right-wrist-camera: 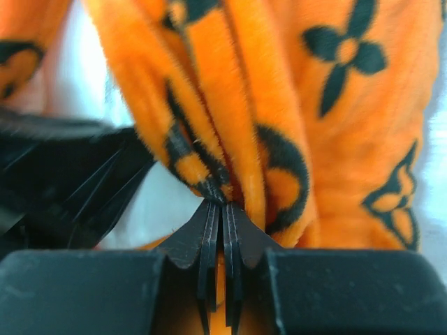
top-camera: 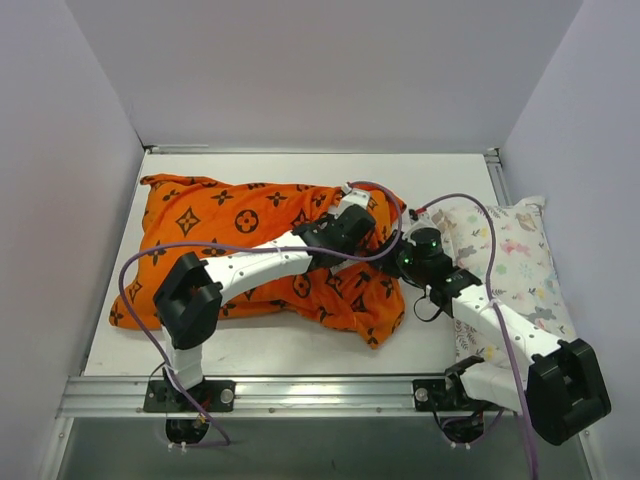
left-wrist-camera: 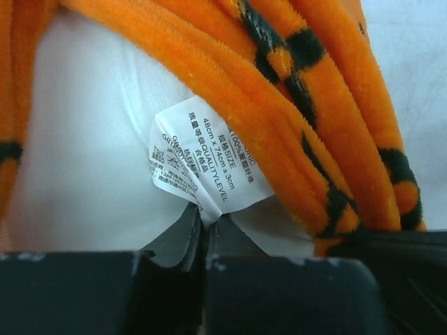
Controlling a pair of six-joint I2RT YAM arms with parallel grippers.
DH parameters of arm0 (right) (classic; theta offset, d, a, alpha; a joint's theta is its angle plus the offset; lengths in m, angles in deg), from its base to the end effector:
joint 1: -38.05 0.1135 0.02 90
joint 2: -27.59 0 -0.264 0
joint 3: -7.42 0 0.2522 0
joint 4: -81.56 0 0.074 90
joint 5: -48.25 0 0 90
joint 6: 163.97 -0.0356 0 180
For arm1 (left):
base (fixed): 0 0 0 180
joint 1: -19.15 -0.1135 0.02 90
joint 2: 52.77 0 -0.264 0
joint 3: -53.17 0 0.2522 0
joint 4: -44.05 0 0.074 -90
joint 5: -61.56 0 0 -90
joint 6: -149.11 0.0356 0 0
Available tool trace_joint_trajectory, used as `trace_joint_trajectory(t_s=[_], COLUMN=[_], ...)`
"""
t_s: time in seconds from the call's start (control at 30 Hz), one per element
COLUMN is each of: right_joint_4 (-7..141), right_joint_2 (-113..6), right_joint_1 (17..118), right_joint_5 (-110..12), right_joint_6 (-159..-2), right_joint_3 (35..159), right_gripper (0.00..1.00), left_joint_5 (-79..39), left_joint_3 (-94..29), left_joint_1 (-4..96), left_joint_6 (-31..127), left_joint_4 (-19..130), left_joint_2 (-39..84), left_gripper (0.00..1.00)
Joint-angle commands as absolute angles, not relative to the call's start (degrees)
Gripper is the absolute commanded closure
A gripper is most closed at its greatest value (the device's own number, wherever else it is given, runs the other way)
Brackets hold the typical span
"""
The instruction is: Remove the pillowcase from the pillow
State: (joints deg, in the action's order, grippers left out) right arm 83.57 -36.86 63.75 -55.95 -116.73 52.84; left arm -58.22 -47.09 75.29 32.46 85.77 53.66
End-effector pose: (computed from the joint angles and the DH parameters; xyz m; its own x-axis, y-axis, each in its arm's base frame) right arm 0.2200 0.1156 0.2377 -0.6226 0.4308 -0.6533 -0.2848 0.6529 0.7019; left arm 0.2463 -0.3354 0.2618 -0.6095 0.2096 -0.7646 0.2929 0.9557 0.0285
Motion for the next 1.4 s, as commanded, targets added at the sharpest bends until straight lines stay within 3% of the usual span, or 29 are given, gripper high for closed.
trace_joint_trajectory(t_s=[0.0, 0.13, 0.27, 0.5, 0.8, 1.37], right_joint_4=[76.9, 69.5, 60.5, 53.0, 54.8, 67.4], right_joint_2=[-34.8, -34.7, -34.0, -31.1, -30.7, -45.6], right_joint_1=[64.6, 65.1, 66.2, 64.7, 56.9, 46.9], right_joint_5=[-55.8, -56.3, -52.6, -44.9, -42.5, -49.1], right_joint_6=[-114.1, -111.3, -107.4, -106.6, -108.0, -111.2], right_joint_3=[57.5, 61.5, 65.1, 61.9, 55.1, 50.5], right_gripper=[1.0, 1.0, 0.96, 1.0, 1.0, 1.0], left_joint_5=[-53.0, -51.2, -56.5, -57.3, -60.9, -52.8], left_joint_3=[-48.5, -53.0, -60.2, -59.7, -62.4, -49.5], left_joint_1=[72.2, 67.3, 65.9, 60.5, 56.8, 43.8], left_joint_6=[31.3, 27.4, 24.5, 20.8, 21.1, 19.4], left_joint_4=[87.9, 86.5, 87.1, 82.3, 82.8, 79.4], left_joint_2=[58.0, 58.1, 58.8, 53.3, 48.4, 31.3], left_gripper=[1.0, 1.0, 1.0, 1.0, 1.0, 1.0])
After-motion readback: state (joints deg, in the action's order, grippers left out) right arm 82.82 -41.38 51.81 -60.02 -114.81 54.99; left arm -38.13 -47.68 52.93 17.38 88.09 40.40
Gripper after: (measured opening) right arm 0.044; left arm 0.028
